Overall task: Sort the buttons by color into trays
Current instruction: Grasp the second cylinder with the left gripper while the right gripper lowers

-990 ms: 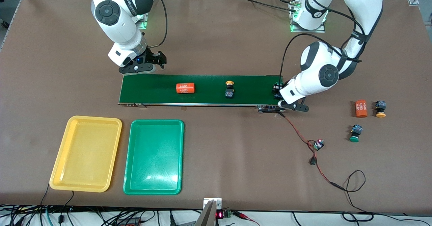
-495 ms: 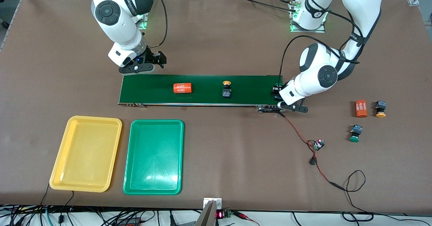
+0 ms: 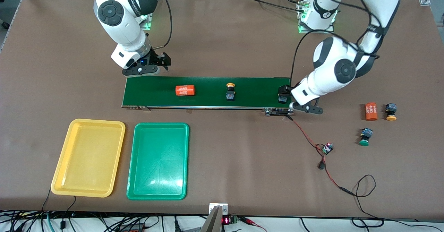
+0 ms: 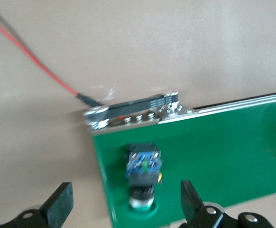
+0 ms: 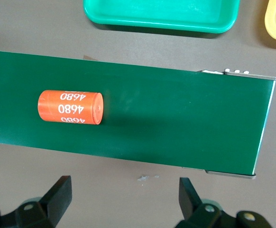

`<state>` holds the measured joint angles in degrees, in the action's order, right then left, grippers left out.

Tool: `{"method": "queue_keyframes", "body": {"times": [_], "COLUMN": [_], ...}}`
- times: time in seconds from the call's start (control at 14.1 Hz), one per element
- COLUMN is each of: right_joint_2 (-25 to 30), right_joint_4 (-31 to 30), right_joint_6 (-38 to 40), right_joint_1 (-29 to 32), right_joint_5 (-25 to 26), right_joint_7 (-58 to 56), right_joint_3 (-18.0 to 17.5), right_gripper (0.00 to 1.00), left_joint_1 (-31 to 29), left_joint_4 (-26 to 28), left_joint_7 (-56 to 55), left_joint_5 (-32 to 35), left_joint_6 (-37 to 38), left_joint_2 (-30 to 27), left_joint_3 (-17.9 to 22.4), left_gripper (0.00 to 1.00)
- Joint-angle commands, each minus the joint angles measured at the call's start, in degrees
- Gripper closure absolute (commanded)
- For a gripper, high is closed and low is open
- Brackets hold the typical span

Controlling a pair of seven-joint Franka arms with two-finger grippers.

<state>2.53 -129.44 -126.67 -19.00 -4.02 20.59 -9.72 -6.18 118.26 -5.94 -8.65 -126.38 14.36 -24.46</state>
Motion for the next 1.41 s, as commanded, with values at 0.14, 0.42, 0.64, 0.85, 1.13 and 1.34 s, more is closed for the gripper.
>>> {"method": "queue_keyframes", "body": {"times": [0.14, 0.42, 0.64, 0.85, 1.13, 1.34], "right_joint_2": [-0.8, -0.8, -1.1, -4.1, -6.2, -8.3], "right_joint_4": [1.1, 1.1, 1.4, 4.9, 6.7, 8.8], "right_joint_6": [0.3, 0.3, 0.1, 0.5, 0.3, 0.4], "right_joint_1": [-0.2, -0.2, -0.4, -2.9, -3.4, -4.3], "right_joint_5": [1.2, 1.2, 1.1, 1.3, 1.3, 1.3], "right_joint_7": [1.6, 1.6, 3.1, 8.8, 9.0, 9.4], "right_joint_3": [0.0, -0.1, -0.1, 0.0, 0.0, 0.1], "right_gripper": [0.0, 0.0, 0.0, 0.0, 0.0, 0.0], "left_joint_1": [-10.9, -21.0, -28.2, -32.5, -33.9, -33.9], "left_joint_4": [-4.3, -8.9, -10.6, -10.9, -11.1, -11.0], "left_joint_7": [0.8, 0.7, 3.6, 10.5, 10.9, 12.1], "left_joint_5": [0.8, 10.7, 13.7, 14.5, 19.7, 20.5], "left_joint_6": [7.9, 8.0, 7.9, 7.2, 7.0, 3.9], "left_joint_2": [-1.4, 3.6, 7.7, 11.3, 13.9, 16.0], "left_joint_3": [0.2, 0.5, 0.4, 0.6, 0.6, 0.6], "left_gripper": [0.0, 0.0, 0.0, 0.0, 0.0, 0.0]}}
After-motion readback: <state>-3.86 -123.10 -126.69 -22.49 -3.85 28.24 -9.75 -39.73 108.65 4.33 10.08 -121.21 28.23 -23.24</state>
